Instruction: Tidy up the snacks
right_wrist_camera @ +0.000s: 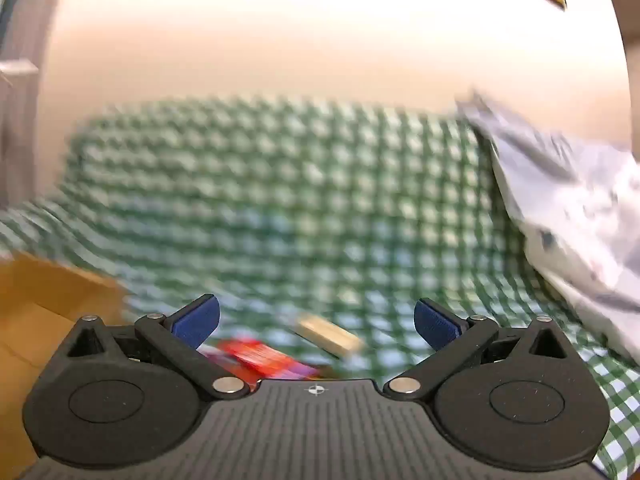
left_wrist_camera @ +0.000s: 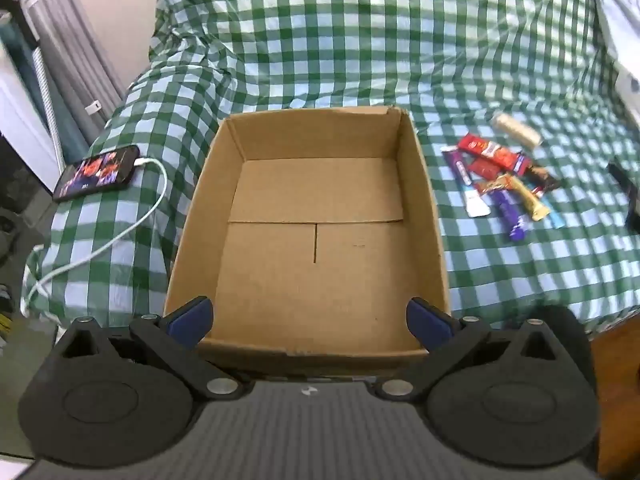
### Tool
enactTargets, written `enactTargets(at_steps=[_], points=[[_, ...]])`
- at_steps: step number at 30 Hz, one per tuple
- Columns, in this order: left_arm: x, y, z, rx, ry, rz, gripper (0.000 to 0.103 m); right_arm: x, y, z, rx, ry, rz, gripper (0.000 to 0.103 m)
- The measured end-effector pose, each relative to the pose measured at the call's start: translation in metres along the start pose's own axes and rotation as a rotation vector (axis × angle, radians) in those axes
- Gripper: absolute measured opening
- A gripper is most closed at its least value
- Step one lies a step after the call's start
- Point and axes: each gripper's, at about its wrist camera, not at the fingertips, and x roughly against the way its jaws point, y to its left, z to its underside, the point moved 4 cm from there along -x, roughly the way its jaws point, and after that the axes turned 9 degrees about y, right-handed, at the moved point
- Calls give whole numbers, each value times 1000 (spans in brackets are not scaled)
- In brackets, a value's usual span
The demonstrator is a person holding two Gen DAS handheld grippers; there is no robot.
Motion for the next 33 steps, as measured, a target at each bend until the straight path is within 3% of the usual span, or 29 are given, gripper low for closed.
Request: enactTargets(at_steps=[2,4,6,10,19,33], points=[[7,8,13,18,-17,2,103,24,39,-3,-42,116,-68,103],[11,18,26,36,-25,-3,103,35,79,-1,-32,288,-210,103],[16,28,41,56,-40,1,103,46,109,0,-17,366,-289,103],[27,51,61,91,-75,-11,103,67,153,-9,45,372,-285,103],[35,76,73,150,-117,-82,103,100,200,-15,151,392,-251,103],[36,78,87,152,-106,-65,103,128,213,-9,182,340,-173,103]])
